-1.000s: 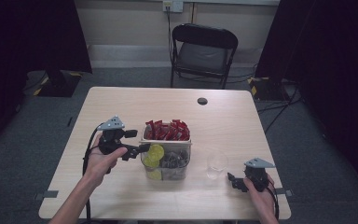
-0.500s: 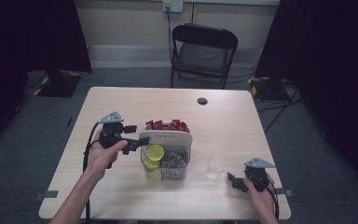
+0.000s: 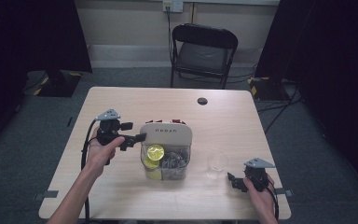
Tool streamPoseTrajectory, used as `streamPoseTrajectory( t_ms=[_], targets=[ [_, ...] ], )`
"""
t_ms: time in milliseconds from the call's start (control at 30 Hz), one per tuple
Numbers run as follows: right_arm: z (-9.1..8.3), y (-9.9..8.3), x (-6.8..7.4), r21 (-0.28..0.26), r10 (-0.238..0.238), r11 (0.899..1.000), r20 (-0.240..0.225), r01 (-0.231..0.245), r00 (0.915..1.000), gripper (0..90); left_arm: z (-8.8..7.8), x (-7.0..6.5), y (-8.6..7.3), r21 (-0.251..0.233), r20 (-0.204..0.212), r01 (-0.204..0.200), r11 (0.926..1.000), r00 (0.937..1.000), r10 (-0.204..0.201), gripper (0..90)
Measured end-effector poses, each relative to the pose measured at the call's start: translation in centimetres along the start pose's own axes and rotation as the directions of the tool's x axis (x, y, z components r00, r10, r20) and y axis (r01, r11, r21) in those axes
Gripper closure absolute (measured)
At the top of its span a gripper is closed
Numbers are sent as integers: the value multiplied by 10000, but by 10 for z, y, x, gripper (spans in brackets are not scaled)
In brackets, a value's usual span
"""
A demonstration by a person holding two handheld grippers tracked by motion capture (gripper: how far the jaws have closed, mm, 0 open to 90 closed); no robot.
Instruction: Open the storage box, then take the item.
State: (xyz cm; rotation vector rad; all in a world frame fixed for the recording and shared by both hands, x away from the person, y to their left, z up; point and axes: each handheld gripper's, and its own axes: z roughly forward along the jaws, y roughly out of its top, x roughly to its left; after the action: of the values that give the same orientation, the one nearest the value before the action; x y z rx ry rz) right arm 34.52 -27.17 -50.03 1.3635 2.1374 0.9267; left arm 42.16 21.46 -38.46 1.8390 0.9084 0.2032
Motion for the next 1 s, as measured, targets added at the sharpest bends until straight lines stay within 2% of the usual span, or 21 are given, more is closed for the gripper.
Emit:
streamPoseTrajectory(
  t_ms=[400,633,733,1000],
  targets=[
    [0,0,0,8,49,10000,-25,-49,10000,126,4,-4,-1,181,-38,-76,9998,10000,77,157],
    [-3,3,0,-13,136,9999,-326,-136,9994,146,7,-3,-2,236,52,-90,9997,9999,89,155],
    [-7,4,2,-74,119,9999,-366,-121,9993,146,7,-2,-2,249,109,-123,9996,9999,120,153],
    [-22,13,3,-482,291,9983,-527,-317,9982,154,6,-5,-2,288,-119,-172,9994,9998,175,156]
  ],
)
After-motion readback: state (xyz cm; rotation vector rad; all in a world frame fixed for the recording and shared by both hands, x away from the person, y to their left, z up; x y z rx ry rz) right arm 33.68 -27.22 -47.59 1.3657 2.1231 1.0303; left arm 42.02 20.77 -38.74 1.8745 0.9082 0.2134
